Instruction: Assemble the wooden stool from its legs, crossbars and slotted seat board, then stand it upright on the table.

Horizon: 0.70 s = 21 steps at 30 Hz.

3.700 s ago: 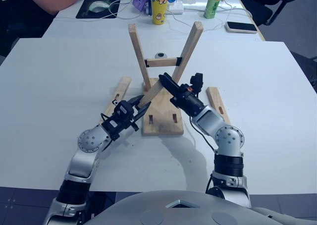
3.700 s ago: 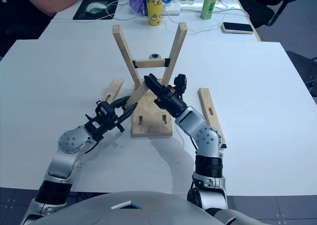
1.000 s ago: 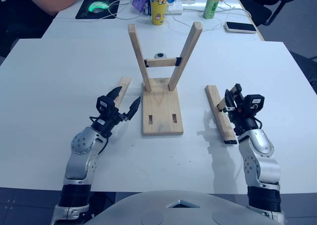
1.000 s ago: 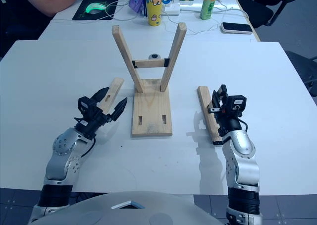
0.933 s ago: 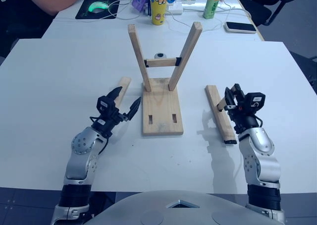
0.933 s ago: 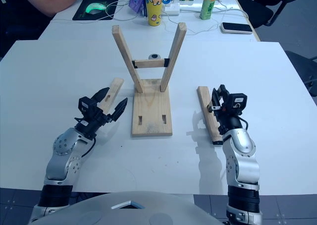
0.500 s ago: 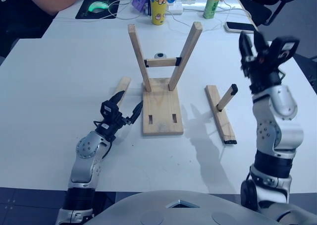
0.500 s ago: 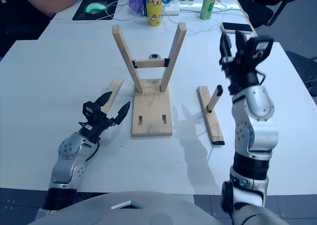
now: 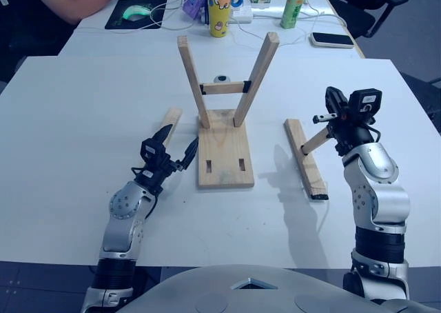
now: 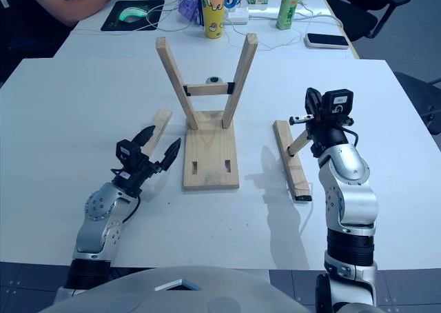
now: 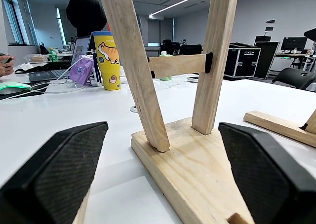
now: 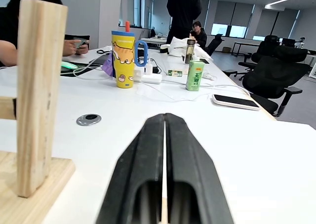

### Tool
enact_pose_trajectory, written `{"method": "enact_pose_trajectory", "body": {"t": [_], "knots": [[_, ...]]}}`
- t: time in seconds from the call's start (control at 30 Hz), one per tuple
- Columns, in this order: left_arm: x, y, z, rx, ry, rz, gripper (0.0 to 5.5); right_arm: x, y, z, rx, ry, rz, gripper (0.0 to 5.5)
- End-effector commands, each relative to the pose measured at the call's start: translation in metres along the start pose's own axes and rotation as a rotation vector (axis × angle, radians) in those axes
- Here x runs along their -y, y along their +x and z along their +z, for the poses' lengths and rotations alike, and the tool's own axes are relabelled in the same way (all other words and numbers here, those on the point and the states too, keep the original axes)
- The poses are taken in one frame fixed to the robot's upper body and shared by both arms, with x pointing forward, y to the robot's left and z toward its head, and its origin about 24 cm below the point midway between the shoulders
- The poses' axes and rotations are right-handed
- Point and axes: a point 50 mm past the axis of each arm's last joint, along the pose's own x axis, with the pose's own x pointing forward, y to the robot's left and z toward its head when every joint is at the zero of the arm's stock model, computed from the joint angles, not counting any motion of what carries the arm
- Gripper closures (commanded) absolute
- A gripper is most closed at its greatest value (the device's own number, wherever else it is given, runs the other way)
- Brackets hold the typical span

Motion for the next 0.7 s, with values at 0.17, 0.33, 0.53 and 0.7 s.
{"method": "enact_pose_trajectory", "body": {"t": [0.17,0.33,0.53,0.7], "knots": [[-0.002,0.003,-0.001,0.0,0.005,0.003,1.34,-0.012,0.01,-0.029,-0.157,0.06,0.029,5.47],[-0.003,0.003,-0.001,-0.004,0.004,0.003,1.34,-0.01,0.009,-0.026,-0.128,0.045,0.036,5.47],[0.001,0.001,-0.009,-0.033,-0.003,-0.003,1.34,-0.033,0.021,0.037,0.201,-0.039,0.157,5.47],[0.002,0.0,-0.012,-0.038,-0.024,0.005,1.34,-0.059,0.018,0.063,0.336,-0.215,0.304,5.47]]}}
